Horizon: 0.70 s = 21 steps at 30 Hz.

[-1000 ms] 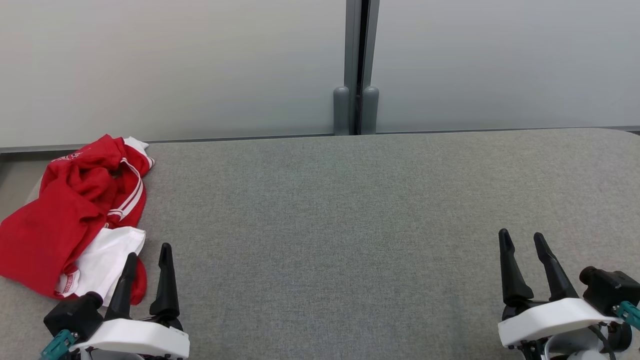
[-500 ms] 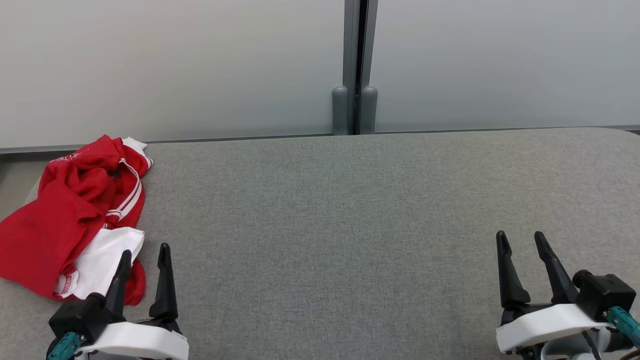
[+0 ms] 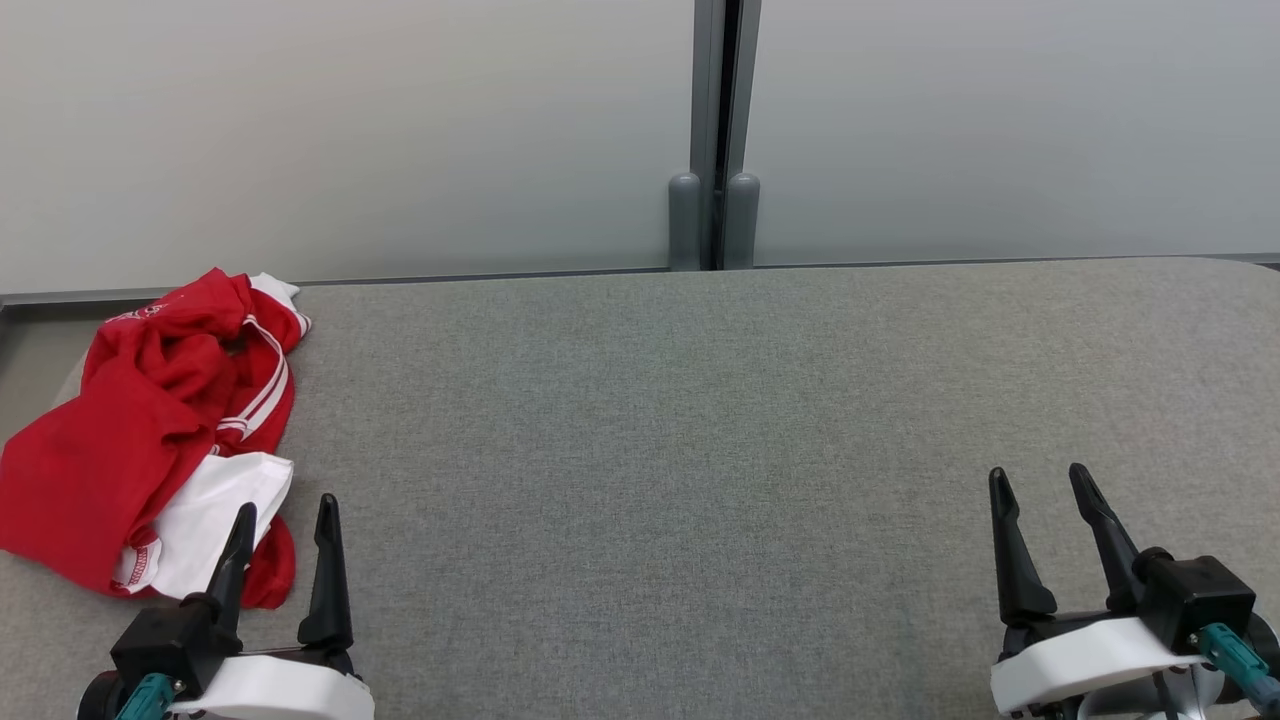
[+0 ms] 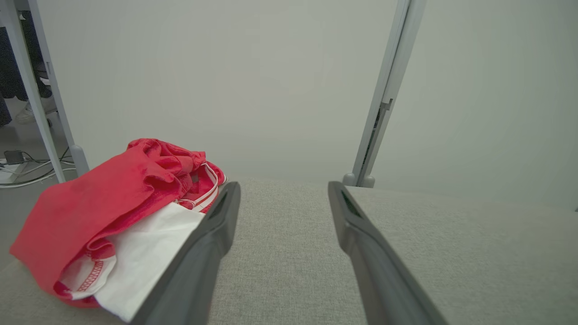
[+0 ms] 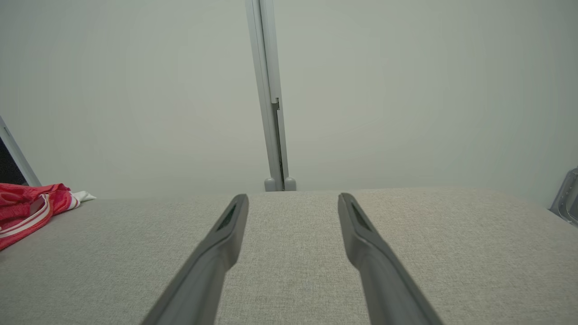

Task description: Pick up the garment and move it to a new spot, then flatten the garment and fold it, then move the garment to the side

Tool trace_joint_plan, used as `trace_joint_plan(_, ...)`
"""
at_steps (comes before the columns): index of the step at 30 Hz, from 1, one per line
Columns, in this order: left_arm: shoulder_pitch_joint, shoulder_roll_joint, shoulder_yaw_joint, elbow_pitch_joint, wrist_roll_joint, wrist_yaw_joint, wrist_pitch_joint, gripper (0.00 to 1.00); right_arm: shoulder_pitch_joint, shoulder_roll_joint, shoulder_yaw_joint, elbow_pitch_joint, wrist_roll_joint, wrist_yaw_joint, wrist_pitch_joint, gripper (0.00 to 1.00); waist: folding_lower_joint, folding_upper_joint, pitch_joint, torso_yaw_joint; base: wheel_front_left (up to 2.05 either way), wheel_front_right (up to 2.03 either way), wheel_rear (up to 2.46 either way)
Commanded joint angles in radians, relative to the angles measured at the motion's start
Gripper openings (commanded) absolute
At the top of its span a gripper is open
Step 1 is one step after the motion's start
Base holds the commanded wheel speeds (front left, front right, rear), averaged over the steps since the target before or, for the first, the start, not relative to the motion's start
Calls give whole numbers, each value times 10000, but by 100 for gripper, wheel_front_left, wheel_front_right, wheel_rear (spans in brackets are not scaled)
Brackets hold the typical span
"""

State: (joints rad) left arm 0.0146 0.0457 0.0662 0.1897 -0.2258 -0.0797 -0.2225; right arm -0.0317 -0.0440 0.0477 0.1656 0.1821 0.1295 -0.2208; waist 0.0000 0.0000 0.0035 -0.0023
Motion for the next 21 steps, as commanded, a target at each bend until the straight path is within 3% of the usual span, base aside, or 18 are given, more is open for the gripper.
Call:
trace_joint_plan(1,71,60,25,-60,257,-15,-100,100,34,-89,17,-74,-195,19,-136,100,0,0,-4,-5,0,0,0)
trace_joint_plan(21,123,71,113,48,1520,-31,-449,100,137,-106,-5,16,-1307,22,-489,100,0,0,24,-93,0,0,0)
